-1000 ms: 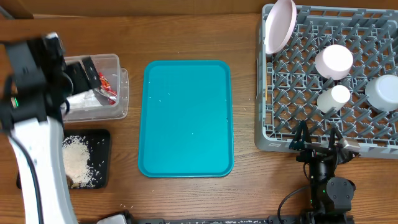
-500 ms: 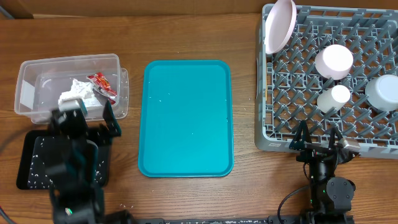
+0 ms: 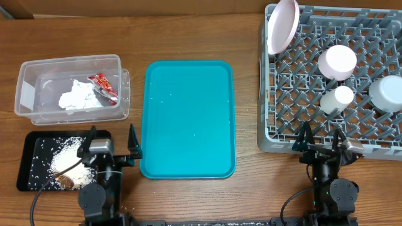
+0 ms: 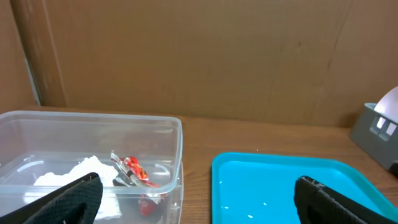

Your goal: Sort waste into correct bins and load items into the dishwasher

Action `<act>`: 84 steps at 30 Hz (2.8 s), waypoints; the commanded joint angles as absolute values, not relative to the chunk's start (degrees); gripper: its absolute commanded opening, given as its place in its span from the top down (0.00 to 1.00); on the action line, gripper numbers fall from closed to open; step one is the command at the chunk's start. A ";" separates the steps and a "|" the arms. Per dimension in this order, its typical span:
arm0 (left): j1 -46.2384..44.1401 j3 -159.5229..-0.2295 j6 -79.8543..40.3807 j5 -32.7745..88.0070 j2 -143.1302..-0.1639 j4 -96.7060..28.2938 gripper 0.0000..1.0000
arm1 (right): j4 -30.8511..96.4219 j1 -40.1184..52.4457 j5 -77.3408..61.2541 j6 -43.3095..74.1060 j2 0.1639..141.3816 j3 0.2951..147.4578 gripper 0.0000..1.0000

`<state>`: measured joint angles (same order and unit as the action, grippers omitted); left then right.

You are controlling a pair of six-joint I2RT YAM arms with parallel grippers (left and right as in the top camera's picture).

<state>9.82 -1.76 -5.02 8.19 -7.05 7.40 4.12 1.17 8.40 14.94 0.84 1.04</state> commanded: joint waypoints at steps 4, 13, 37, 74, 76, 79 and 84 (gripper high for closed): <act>8.16 -0.27 -7.22 3.03 -1.85 4.27 0.00 | 3.88 0.99 8.95 14.55 0.16 0.45 0.00; 7.46 -0.27 -6.35 0.89 -0.19 -4.49 0.00 | 3.88 0.99 8.95 14.57 0.16 0.45 0.00; 7.46 -0.27 -5.98 0.89 -0.25 -4.45 0.00 | 3.88 0.99 8.95 14.57 0.16 0.45 0.00; 7.46 -0.27 -5.98 0.89 -0.25 -4.45 0.00 | 3.88 0.99 8.95 14.57 0.16 0.45 0.00; 7.46 -0.27 -5.98 0.89 -0.25 -4.45 0.00 | 3.88 0.99 8.95 14.57 0.16 0.45 0.00; 7.46 -0.27 -5.98 0.89 -0.25 -4.45 0.00 | 3.88 0.99 8.95 14.57 0.16 0.45 0.00; 7.46 -0.27 -5.98 0.89 -0.25 -4.45 0.00 | 3.88 0.99 8.95 14.57 0.16 0.45 0.00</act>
<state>7.84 -0.51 -6.24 1.43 -0.91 -4.34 4.12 1.17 8.38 14.96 0.84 1.04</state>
